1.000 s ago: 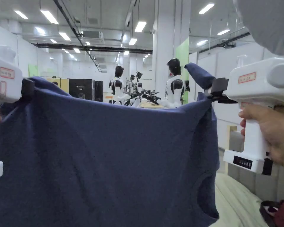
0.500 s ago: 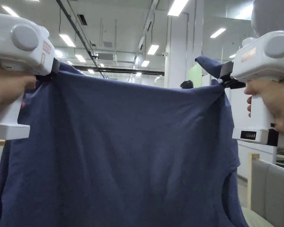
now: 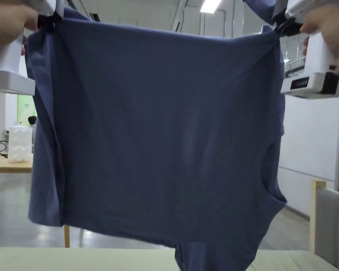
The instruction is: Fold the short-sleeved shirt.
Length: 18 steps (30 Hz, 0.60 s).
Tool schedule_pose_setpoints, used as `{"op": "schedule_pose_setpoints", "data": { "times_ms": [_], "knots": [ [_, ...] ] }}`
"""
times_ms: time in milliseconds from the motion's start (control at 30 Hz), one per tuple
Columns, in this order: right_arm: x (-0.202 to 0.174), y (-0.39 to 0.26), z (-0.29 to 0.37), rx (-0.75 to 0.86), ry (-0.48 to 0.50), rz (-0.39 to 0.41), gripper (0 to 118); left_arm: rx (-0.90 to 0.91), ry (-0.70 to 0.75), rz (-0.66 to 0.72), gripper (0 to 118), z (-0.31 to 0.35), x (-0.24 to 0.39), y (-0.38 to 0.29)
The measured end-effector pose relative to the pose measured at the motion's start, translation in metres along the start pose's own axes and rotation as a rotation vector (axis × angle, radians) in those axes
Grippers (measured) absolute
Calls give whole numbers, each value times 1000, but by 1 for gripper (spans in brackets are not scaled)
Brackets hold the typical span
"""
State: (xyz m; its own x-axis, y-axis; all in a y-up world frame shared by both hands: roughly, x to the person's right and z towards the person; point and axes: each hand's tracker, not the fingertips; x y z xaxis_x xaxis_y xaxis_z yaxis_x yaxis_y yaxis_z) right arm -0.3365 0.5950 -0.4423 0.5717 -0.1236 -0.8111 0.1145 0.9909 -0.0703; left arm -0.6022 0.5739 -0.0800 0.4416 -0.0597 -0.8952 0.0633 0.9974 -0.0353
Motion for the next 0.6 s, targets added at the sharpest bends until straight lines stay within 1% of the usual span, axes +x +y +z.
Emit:
{"op": "schedule_pose_setpoints", "data": {
  "times_ms": [133,267,333,467,600],
  "knots": [
    [1,-10,-10,0,-6,5,10,-13,-5,-27,1,-13,4,-11],
    [9,-38,-24,-35,-2,10,10,-37,-17,-34,1,-22,5,-41],
    [12,-61,-25,-57,9,15,10,-69,-30,-35,1,-27,5,-63],
    [20,-111,-32,-141,18,25,10,-165,-61,-87,1,-39,9,-121],
    [28,-162,-27,-237,20,49,10,-282,-99,-91,1,-39,14,-182]
  ]
}}
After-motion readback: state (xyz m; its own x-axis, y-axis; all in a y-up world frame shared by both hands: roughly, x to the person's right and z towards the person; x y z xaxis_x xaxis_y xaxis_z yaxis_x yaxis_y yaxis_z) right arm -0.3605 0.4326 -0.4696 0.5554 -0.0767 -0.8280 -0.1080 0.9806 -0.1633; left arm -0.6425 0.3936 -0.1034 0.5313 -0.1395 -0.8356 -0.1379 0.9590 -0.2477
